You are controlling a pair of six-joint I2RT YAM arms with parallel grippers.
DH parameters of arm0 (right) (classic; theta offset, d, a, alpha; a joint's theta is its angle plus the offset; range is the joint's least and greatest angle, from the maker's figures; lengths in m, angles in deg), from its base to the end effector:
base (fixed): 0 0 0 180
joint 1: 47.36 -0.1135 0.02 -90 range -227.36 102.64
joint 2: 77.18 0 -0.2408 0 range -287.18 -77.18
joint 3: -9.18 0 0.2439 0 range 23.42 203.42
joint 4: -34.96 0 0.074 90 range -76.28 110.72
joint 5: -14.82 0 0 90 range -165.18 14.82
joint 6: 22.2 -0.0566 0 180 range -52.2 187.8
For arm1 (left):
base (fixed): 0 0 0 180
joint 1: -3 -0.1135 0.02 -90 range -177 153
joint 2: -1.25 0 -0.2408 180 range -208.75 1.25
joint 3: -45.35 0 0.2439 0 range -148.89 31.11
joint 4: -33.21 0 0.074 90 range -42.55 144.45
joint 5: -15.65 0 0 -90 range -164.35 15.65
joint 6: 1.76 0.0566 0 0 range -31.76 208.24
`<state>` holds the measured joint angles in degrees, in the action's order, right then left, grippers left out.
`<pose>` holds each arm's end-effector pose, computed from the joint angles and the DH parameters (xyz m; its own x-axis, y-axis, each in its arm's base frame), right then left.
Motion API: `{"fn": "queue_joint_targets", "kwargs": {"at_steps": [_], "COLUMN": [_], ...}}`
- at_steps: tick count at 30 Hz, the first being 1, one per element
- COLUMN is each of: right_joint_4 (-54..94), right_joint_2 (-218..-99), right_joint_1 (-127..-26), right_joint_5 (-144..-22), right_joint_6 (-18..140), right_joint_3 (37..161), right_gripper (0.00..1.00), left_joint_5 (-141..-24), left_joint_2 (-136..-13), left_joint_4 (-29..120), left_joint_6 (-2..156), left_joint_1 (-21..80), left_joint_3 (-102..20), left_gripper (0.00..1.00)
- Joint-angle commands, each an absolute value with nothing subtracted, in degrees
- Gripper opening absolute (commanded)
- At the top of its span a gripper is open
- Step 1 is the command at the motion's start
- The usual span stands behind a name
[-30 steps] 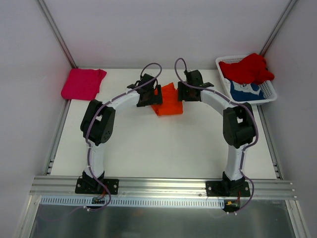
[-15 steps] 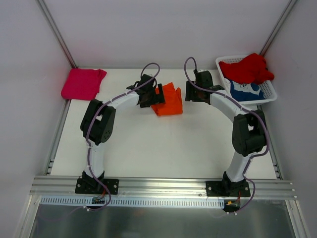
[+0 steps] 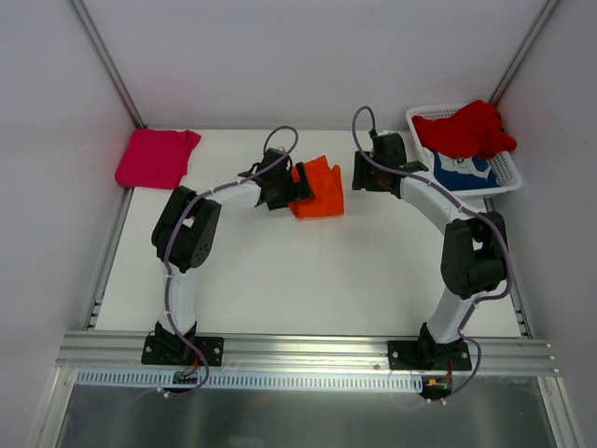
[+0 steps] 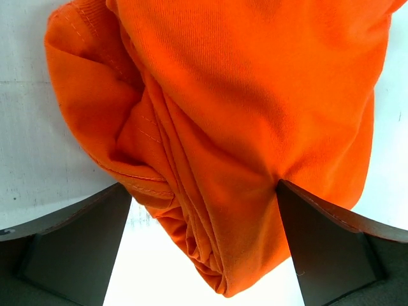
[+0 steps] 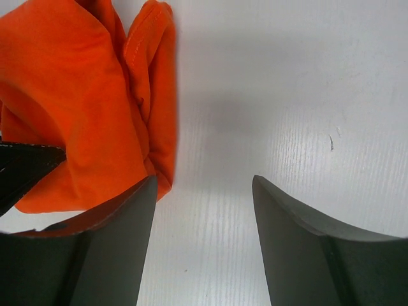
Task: Fold and stack the t-shirts
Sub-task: Fold the tshirt, then neatly place the folded tshirt to the corner
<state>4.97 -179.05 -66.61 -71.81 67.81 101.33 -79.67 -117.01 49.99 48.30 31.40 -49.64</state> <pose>0.3885 0.1321 0.2246 -0.6031 -0.2108 -0.7693 -0.2865 0.9573 -0.0377 0.4003 -0.2224 0.1454 -0.7781 -0.3060 -0.5486 0.0476 0.8421 -0.5372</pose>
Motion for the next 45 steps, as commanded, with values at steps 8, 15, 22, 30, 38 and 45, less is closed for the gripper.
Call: {"fn": "queue_joint_targets", "kwargs": {"at_steps": [8, 15, 22, 30, 38, 45], "right_joint_4": [6.3, 7.0, 7.0, 6.9, 7.2, 7.9], "right_joint_2": [-175.3, -175.4, -174.4, -173.3, -173.4, -173.4], "right_joint_1": [-66.2, -66.2, -66.2, -65.9, -65.7, -65.7], "right_joint_5": [-73.8, -74.6, -74.2, -74.0, -74.6, -74.6], "right_joint_6": [67.9, 66.3, 66.7, 66.7, 66.3, 65.5], "right_joint_3": [100.6, 100.2, 99.5, 99.2, 99.4, 99.1], "right_gripper": [0.64, 0.64, 0.64, 0.64, 0.64, 0.63], "left_joint_5": [-78.3, -77.2, -81.0, -83.7, -83.2, -79.1], "left_joint_2": [-116.8, -118.5, -123.6, -126.2, -123.4, -119.2], "left_joint_4": [52.0, 53.4, 52.9, 50.7, 51.8, 58.7], "left_joint_6": [50.9, 51.4, 49.9, 48.3, 51.8, 58.3], "left_joint_1": [29.1, 28.2, 28.4, 28.7, 28.8, 28.3], "left_joint_3": [-50.0, -51.3, -56.1, -57.2, -55.8, -57.8], "left_gripper": [0.99, 0.99, 0.89, 0.34, 0.0, 0.0]}}
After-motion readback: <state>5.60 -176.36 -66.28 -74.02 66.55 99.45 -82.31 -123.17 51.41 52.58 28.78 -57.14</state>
